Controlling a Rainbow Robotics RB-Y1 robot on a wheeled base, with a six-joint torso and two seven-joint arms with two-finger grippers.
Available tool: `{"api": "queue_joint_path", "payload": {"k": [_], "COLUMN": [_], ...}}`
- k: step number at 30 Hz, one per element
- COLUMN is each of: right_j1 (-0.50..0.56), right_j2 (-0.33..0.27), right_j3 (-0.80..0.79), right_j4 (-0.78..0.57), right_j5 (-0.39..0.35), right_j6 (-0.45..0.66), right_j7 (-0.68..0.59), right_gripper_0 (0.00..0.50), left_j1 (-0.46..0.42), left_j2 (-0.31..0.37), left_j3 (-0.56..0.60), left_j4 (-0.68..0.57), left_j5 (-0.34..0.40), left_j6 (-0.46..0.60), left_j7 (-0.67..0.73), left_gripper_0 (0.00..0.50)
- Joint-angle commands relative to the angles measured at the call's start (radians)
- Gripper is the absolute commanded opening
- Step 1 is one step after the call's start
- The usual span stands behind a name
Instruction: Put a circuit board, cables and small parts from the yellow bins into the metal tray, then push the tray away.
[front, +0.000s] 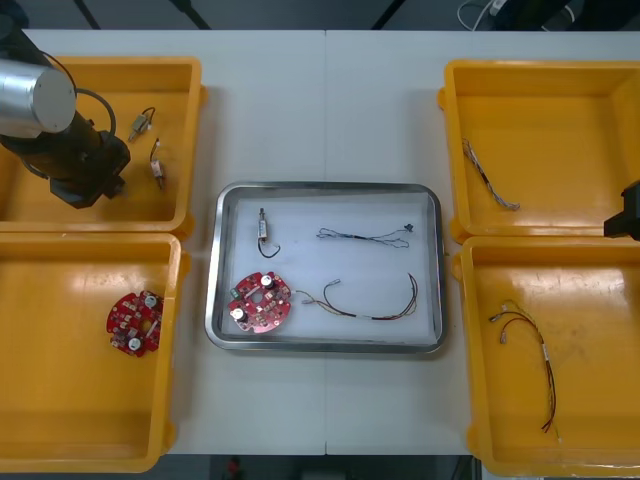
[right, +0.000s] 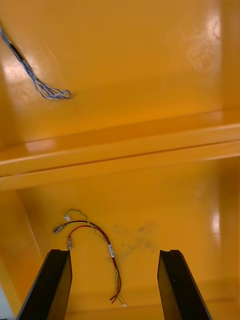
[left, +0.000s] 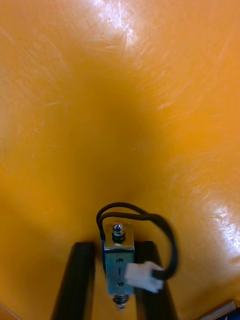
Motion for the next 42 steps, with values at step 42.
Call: {"api": "queue_joint_path", "payload": {"k": [42], "right_j1": [0.095], "right_j2": [-0.023], "right_j3": [-0.028], "right_j4": [-0.065], "right_j5": [-0.034], "right_j6": [-0.013], "right_j7": [0.13], "right_gripper_0": [0.5], "left_j1": [0.006], "left_j2": [0.057], "left_j3": [0.064], "left_j4": [-0.758], "left_j5": [0.027], "left_j6": [0.408], "left_j7": [-0.2], "left_gripper_0": [0.0]}}
